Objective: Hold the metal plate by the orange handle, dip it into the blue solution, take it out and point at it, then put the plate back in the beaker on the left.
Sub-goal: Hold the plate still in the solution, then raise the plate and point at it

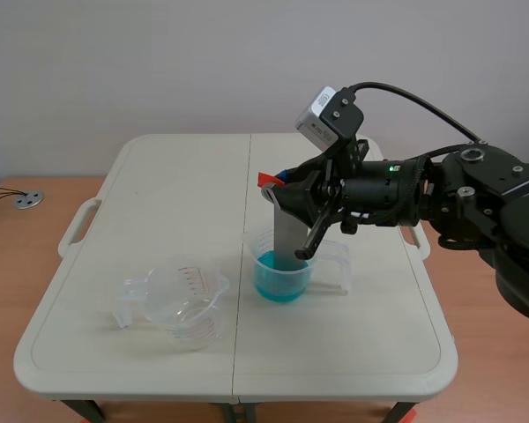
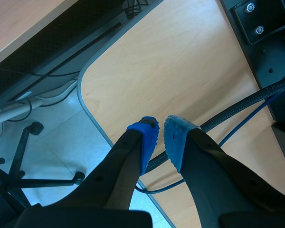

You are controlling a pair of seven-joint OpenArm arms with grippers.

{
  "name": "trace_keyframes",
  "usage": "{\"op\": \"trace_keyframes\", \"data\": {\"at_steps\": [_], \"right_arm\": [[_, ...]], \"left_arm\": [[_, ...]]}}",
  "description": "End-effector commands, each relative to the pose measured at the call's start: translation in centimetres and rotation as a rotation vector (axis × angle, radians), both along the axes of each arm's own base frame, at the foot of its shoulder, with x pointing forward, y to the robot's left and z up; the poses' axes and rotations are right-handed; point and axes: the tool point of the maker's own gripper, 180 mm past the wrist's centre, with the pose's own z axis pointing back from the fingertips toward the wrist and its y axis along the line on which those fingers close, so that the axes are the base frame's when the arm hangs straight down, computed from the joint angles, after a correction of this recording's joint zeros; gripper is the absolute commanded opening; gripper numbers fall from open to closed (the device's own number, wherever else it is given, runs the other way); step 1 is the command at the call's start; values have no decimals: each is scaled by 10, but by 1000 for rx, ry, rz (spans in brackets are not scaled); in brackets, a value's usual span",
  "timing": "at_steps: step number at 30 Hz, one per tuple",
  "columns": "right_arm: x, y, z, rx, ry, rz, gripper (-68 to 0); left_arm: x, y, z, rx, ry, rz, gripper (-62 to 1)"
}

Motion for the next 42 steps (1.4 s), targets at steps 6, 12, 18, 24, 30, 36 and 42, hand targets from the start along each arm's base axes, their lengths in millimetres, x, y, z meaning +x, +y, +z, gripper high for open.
{"op": "trace_keyframes", "data": {"at_steps": [6,12,18,24,30,36,42], "right_arm": [[0,4,30,30,-81,37,-662],[-2,3,46,25,-135,59,-662],[-6,0,63,26,-184,79,-662],[-12,-1,87,49,-234,104,-662],[-17,-1,110,81,-279,118,-662],[-17,-2,128,98,-329,116,-662],[-19,0,137,115,-349,122,-662]], "left_arm": [[2,1,3,-2,-10,0,-517],[3,1,4,-6,-16,0,-517],[8,6,5,7,-29,12,-517],[31,42,20,80,-101,63,-517],[73,99,71,166,-256,154,-517],[128,145,149,207,-512,227,-517],[177,137,208,171,-708,151,-517]]}}
